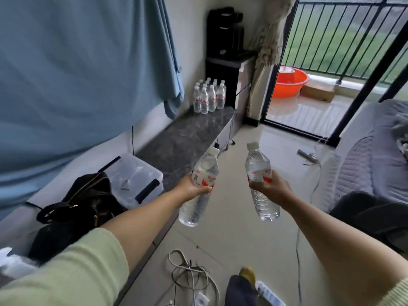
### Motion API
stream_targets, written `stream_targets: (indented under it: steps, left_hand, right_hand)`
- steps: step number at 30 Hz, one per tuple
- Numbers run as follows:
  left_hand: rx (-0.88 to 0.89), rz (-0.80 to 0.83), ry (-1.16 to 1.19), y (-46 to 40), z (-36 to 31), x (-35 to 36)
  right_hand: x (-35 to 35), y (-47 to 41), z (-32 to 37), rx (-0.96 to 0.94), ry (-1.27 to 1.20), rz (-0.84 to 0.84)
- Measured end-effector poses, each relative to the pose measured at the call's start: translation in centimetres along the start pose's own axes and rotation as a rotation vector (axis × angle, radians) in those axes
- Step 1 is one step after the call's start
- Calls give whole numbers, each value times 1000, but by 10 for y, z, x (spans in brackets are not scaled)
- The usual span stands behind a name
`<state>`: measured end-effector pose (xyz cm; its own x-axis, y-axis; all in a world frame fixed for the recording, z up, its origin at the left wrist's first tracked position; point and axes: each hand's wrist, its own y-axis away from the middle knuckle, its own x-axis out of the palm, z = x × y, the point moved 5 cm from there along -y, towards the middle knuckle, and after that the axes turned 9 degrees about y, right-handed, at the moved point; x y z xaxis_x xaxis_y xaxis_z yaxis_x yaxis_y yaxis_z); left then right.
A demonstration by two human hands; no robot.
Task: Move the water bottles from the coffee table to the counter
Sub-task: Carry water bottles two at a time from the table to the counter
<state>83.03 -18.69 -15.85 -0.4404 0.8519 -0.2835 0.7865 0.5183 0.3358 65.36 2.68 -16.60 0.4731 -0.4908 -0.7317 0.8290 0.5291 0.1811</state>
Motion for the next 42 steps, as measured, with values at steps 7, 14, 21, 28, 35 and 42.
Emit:
stream_targets:
  steps: [7,14,21,28,35,42]
  left_hand:
    - [-18,-94,37,-127,-65,40]
    - [-31,-62,72,-220,-111,94]
    - [-33,-52,62,-313,-152,111]
    - [-56,-30,57,-423,-169,112]
    - [-133,-70,108,-548,-206,84]
    - [-224,-130,119,-644,-225,68]
  right_hand:
    - [-62,-142,-21,-40,-4,46]
    - [-118,-245,-50,2,-15,31]
    - [-141,-326,-56,13,-27,46]
    - [-148,-430,-58,33,-5,61]
    - [-168,-566,-28,34,-1,56]
    - [-165,-669,-28,93,-31,123]
